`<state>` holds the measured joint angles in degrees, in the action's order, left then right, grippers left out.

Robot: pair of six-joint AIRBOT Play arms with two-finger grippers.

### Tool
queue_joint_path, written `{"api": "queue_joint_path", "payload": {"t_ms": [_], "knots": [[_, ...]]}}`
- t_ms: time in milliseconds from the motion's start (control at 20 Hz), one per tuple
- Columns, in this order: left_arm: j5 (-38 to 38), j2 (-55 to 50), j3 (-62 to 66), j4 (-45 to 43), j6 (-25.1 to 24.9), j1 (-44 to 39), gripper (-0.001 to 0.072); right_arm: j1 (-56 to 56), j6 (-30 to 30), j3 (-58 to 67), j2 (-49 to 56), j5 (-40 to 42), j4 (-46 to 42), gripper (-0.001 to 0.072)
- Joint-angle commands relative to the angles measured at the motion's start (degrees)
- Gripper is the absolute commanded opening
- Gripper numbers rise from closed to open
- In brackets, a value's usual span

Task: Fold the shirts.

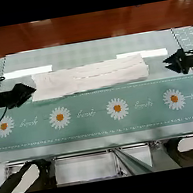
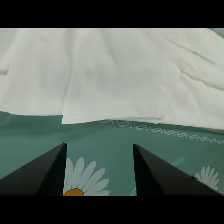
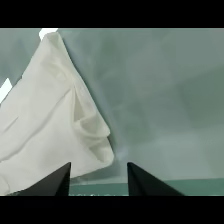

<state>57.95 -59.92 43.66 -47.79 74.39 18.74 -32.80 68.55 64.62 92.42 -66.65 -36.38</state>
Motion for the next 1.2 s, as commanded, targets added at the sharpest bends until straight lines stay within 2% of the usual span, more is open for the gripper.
{"api": "queue_joint_path", "payload": {"t_ms": [0, 300, 500, 750, 800, 900, 1150], "knots": [[-2.5, 1.0, -2.3, 0.5, 1.4, -2.7, 0.0504, 3.8, -0.9, 0.2, 6.0, 2.6, 4.8, 0.0420], [-2.5, 1.0, -2.3, 0.9, 1.5, -3.0, 0.0504, 10.4, 3.1, 9.5, 13.6, 2.8, 4.2, 0.0420], [-2.5, 1.0, -2.3, 1.1, 1.5, -3.4, 0.0504, 14.0, 8.0, 16.3, 18.3, 2.7, 0.9, 0.0420], [-2.5, 1.0, -2.3, 1.3, 1.5, -3.4, 0.0504, 18.1, 9.9, 22.0, 20.6, 4.3, 0.5, 0.0411], [-2.5, 1.0, -2.3, 1.3, 1.5, -3.4, 0.0504, 18.6, 10.3, 22.6, 20.6, 4.8, -0.1, 0.0355], [-2.5, 1.0, -2.3, 1.3, 1.5, -3.4, 0.0504, 19.3, 9.4, 23.9, 20.5, 4.1, -0.8, 0.0023], [-2.3, 1.0, -2.3, 1.3, 1.5, -3.4, 0.0504, 18.8, 10.1, 25.1, 15.9, 1.2, -6.3, 0.0023]]}}
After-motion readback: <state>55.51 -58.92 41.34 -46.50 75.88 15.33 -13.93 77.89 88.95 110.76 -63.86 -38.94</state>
